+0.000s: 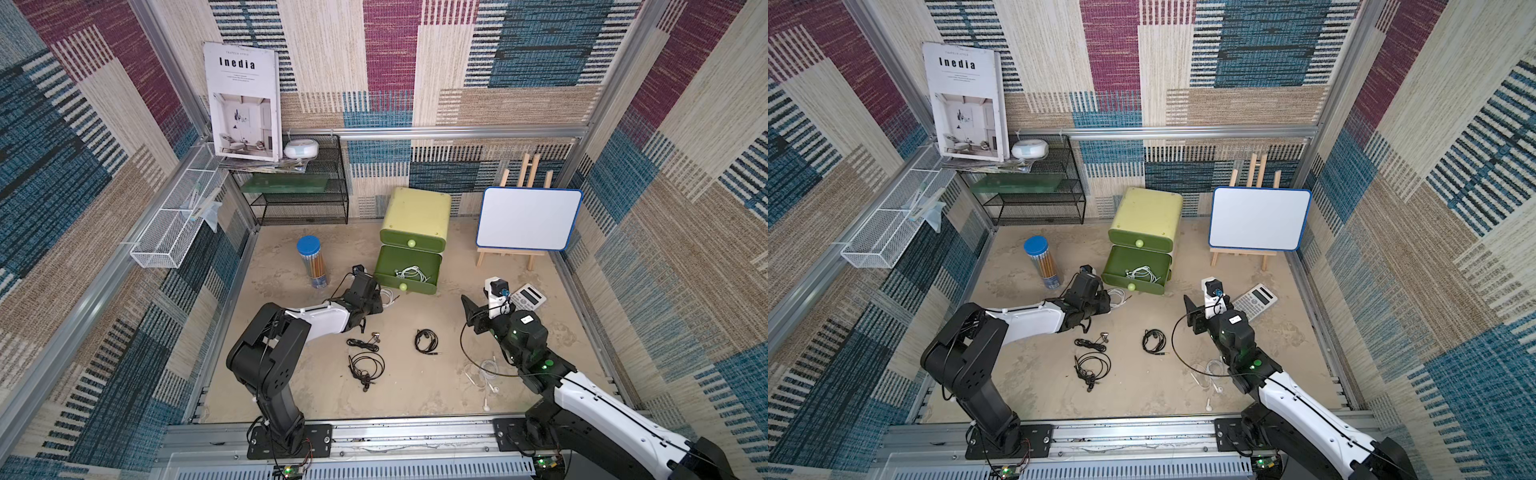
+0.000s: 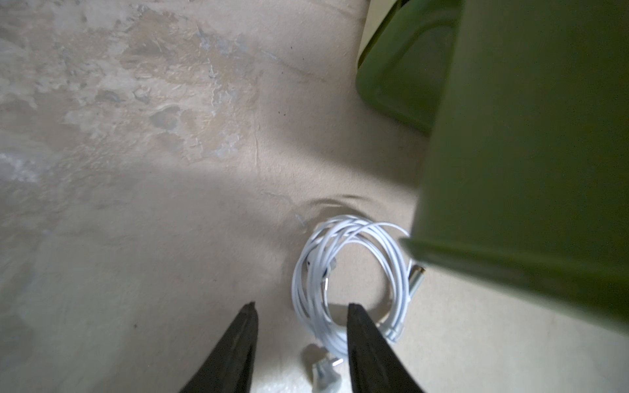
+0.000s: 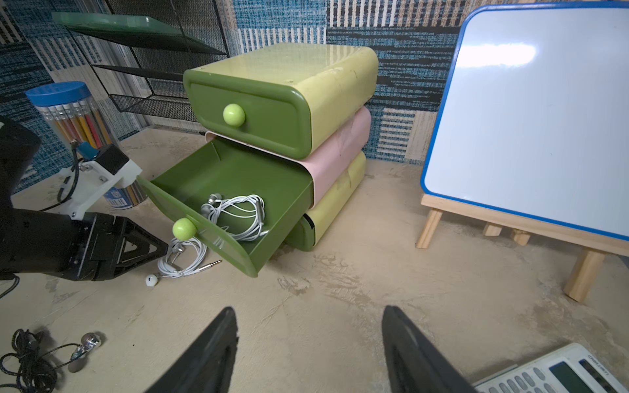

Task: Place the wired earphones into the drawer by color
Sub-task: Pick up the wired earphones from the center of the board.

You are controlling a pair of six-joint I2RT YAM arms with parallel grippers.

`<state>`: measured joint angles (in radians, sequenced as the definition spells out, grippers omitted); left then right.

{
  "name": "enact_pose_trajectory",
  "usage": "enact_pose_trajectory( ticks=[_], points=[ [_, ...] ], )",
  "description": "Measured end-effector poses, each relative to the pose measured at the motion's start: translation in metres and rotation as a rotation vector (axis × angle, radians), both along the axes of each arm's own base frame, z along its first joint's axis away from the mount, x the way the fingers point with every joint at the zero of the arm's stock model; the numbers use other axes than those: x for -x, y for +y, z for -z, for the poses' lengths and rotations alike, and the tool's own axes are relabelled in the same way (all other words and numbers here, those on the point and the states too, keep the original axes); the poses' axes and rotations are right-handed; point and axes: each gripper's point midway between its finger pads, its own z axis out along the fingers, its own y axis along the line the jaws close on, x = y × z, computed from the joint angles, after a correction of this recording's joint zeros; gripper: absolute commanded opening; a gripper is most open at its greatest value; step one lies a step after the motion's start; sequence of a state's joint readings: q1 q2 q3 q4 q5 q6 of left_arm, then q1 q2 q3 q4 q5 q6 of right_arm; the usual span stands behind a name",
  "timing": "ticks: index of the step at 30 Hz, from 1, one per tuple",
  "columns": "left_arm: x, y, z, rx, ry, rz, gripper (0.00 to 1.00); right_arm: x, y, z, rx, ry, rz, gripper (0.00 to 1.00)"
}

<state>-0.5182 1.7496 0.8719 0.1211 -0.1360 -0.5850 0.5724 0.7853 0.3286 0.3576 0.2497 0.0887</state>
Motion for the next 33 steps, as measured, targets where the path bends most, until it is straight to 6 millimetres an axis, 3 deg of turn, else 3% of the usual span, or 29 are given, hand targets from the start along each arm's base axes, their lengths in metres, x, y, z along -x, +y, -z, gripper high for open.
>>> enact_pose_trajectory(
  ticks=[20,33],
  points=[
    [-0.008,-0.011,0.014,0.012,0.014,0.016,0.29,-0.001,0.000,0.002,0.002,0.003,0.003,0.71],
    [0.001,-0.011,0.011,0.025,0.016,0.021,0.06,-0.001,-0.001,0.003,0.004,0.003,0.007,0.71]
  ],
)
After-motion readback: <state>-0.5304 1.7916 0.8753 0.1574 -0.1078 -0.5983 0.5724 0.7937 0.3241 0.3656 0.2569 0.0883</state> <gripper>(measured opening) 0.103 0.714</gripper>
